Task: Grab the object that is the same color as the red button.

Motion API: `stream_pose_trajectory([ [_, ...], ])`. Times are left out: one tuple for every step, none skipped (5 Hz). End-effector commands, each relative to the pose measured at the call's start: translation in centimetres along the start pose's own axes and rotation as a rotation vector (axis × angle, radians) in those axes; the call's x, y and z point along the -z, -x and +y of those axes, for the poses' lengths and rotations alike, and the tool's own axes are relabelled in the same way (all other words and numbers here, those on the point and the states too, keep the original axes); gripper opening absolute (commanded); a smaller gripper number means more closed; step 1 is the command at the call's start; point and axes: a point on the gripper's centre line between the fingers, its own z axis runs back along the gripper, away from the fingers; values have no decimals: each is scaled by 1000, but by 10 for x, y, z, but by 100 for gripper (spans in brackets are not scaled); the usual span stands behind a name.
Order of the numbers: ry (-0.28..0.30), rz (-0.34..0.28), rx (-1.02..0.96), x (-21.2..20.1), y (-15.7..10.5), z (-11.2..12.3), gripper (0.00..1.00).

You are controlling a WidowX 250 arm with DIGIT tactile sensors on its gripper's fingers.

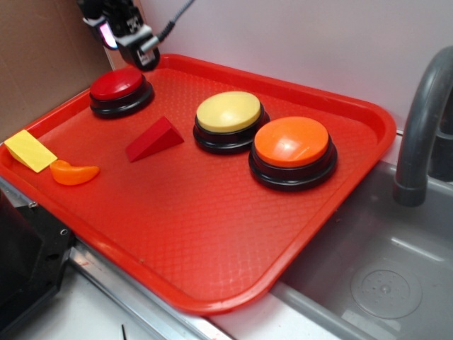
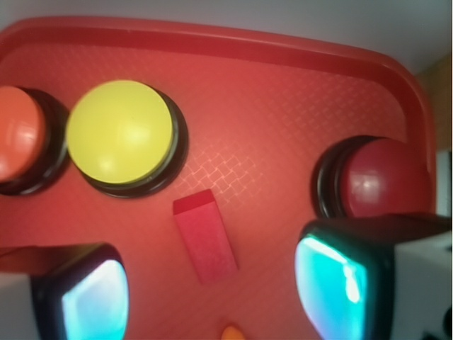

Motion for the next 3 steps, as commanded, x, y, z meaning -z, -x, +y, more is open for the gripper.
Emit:
stream_pose_trajectory([
  [4,1,42,47,6,6,100],
  [25,-22,80,70,9,1,100],
  [40,-31,118,78,8,-8,100],
])
